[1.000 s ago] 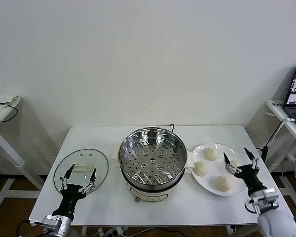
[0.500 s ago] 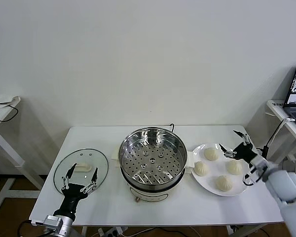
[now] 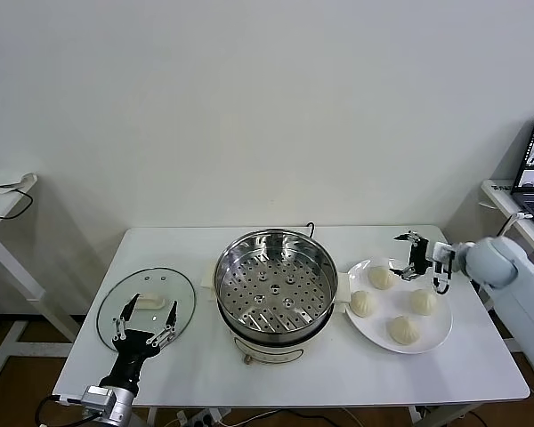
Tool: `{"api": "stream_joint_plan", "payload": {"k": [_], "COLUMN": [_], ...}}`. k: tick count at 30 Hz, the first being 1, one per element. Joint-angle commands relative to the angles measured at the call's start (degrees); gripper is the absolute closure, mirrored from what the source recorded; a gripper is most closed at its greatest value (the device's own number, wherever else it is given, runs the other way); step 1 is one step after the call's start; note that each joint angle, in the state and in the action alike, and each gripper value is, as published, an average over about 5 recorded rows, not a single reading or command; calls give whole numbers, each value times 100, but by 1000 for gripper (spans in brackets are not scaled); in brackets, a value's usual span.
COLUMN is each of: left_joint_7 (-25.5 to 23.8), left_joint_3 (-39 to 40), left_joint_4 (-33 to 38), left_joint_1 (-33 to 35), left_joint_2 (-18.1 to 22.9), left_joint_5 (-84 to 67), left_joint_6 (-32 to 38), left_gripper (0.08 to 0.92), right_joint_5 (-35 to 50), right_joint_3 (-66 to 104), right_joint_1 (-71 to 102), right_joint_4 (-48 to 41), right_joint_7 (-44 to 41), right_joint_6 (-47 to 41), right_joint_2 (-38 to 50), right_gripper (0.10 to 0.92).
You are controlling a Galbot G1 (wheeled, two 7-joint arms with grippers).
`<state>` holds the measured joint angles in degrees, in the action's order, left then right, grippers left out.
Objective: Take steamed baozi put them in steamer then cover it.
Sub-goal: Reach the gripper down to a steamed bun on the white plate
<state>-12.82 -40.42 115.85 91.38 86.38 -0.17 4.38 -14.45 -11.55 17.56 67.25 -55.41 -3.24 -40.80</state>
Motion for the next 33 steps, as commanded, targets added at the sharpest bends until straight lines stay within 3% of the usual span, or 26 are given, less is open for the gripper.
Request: {"api": "stream_joint_plan", "payload": {"k": [1, 11, 33], "left_joint_7": [-6, -15, -66], "left_joint_3": [-16, -80, -74], "left_joint_4": [-35, -45, -7], "left_joint_1": [-20, -49, 17], "left_joint_2": [3, 19, 56], "left_joint_5": [25, 26, 112], "left_joint_6": [-7, -6, 39], "left_gripper": [177, 177, 177], "right_joint_5": [-430, -1071, -1618], "right_joint_3": [-1595, -1511, -943], "right_joint_1": [-1560, -1505, -1180], "right_joint_4": [-1173, -1941, -2268], "right_joint_7": [-1305, -1346, -1127], "right_joint_6": [26, 166, 281], "right_joint_2": [-570, -1213, -1560], "right_gripper": [203, 203, 203]}}
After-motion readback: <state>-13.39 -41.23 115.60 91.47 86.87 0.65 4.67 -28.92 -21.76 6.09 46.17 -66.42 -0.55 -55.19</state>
